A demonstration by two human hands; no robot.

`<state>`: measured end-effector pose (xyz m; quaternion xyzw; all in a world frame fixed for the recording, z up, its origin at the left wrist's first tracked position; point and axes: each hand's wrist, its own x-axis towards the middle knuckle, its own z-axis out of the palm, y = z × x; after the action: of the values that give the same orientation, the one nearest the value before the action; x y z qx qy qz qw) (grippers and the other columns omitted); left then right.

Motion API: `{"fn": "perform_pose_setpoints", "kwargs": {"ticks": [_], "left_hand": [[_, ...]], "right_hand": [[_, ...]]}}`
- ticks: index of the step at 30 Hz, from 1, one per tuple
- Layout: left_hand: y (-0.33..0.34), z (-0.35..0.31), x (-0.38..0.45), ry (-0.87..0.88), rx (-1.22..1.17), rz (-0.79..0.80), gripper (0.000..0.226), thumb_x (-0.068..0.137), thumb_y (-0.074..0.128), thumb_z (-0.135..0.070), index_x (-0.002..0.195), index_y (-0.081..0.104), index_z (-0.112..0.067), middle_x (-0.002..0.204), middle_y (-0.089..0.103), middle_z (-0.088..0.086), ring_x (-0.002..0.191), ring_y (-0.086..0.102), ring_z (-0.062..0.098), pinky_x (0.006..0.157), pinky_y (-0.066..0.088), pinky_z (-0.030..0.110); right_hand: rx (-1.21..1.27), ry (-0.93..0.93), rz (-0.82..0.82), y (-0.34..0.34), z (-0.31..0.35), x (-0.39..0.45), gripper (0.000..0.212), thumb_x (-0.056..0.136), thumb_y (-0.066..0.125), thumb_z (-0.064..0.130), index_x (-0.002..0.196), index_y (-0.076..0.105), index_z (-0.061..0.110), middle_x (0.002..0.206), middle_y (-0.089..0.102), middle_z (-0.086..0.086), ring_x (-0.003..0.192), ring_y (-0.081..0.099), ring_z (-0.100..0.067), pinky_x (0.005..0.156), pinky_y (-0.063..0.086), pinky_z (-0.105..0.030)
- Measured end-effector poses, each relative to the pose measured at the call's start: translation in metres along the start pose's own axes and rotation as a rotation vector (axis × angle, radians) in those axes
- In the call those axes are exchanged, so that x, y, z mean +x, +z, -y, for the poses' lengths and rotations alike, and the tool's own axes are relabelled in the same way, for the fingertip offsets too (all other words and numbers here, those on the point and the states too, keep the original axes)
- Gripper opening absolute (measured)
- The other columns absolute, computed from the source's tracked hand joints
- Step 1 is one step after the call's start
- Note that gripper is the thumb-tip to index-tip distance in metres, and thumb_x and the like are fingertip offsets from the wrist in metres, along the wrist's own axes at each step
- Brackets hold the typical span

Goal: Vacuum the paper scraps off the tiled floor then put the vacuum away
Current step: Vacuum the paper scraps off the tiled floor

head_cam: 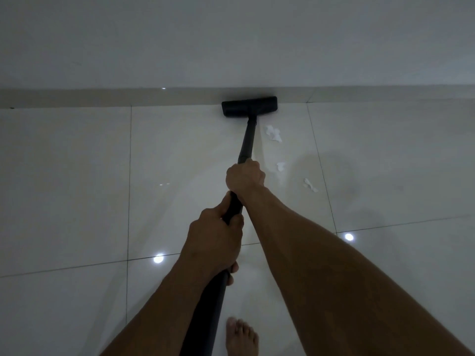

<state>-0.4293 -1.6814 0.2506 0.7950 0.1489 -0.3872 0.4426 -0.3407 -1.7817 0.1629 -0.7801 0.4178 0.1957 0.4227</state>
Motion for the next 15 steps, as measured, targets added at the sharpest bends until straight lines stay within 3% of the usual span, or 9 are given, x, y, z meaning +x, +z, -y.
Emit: {"fn": "perform_pose_setpoints", "kwargs": {"ticks": [2, 8, 15], "left_hand": [[0.003, -0.009, 0.008, -0.001, -0.002, 0.013, 0.023, 0.099, 0.047, -0.036, 0.104, 0.055, -0.015, 0.060, 0.063, 0.012, 0.046, 0.065, 0.027, 0.051, 0.061, 0.041], [0.020, -0.027, 0.018, -0.019, -0.017, 0.065, 0.031, 0.100, 0.047, -0.035, 0.129, 0.053, -0.027, 0.062, 0.063, 0.011, 0.040, 0.060, 0.022, 0.042, 0.055, 0.032], [0.047, -0.021, -0.006, -0.019, 0.060, 0.086, 0.030, 0.100, 0.047, -0.034, 0.127, 0.054, -0.024, 0.071, 0.068, 0.013, 0.045, 0.064, 0.023, 0.046, 0.059, 0.036]], "right_hand": [[-0.030, -0.004, -0.009, -0.007, 0.002, 0.010, 0.045, 0.098, 0.050, 0.019, 0.141, 0.044, 0.009, 0.115, 0.057, -0.006, 0.057, 0.038, -0.006, 0.042, 0.026, -0.019], [-0.049, 0.047, -0.034, -0.027, -0.005, 0.028, 0.045, 0.098, 0.050, 0.020, 0.141, 0.045, 0.008, 0.100, 0.049, -0.004, 0.057, 0.040, -0.008, 0.041, 0.027, -0.020], [-0.036, 0.122, -0.044, -0.051, -0.038, 0.010, 0.043, 0.098, 0.050, 0.017, 0.140, 0.046, 0.009, 0.101, 0.049, -0.004, 0.058, 0.042, -0.008, 0.042, 0.028, -0.020]]}}
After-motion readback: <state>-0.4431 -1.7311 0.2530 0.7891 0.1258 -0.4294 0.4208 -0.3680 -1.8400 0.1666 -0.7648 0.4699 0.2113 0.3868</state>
